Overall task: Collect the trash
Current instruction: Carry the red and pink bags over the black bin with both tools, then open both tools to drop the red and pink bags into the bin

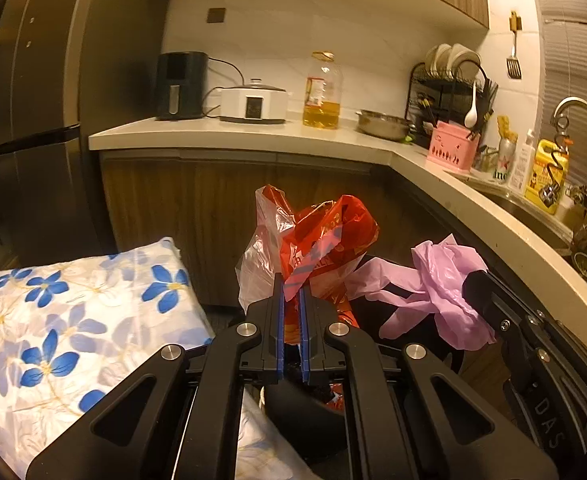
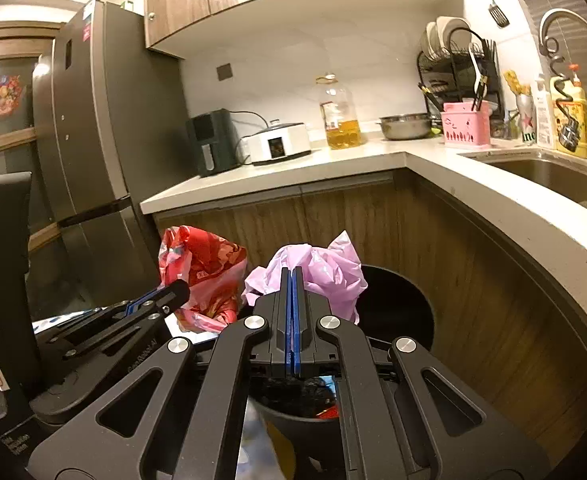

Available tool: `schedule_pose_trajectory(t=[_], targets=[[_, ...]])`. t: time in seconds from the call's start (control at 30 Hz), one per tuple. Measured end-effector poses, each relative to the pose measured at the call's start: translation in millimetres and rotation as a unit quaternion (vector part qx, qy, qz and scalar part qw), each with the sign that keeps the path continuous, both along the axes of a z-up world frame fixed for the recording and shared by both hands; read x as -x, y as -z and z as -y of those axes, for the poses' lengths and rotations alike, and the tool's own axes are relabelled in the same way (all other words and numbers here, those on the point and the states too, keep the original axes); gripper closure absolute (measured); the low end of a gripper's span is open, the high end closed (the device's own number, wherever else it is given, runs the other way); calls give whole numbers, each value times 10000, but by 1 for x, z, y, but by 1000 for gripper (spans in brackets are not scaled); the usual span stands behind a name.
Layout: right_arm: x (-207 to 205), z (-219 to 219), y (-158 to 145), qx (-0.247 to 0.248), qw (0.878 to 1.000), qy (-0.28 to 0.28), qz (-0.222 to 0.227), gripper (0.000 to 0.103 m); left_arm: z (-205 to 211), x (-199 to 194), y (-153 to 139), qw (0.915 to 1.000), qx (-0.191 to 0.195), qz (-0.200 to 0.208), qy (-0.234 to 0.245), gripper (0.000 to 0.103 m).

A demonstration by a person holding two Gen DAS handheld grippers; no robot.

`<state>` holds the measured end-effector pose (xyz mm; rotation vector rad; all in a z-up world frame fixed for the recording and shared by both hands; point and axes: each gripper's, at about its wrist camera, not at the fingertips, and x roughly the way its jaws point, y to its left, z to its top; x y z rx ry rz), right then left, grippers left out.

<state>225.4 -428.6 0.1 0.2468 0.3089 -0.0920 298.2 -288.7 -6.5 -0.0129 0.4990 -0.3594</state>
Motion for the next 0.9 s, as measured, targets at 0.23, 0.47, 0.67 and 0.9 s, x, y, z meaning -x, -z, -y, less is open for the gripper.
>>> schedule_pose_trajectory(t=[0.23, 0.47, 0.67, 0.9], targets=[[-13, 15, 6, -34, 9999, 52, -91, 102, 16, -8, 8, 9999, -42, -64, 141, 94], [-22, 23, 14, -168, 9995, 75, -259, 91, 19, -15, 13, 9997, -38, -70, 228, 71], [-21, 28, 19, -246, 9989, 171, -367, 63, 5, -15, 13, 9999, 63, -56, 56, 45], [-7, 16, 20, -75, 9981, 326, -524, 23, -30, 6, 13, 9986, -79, 109, -502, 16]])
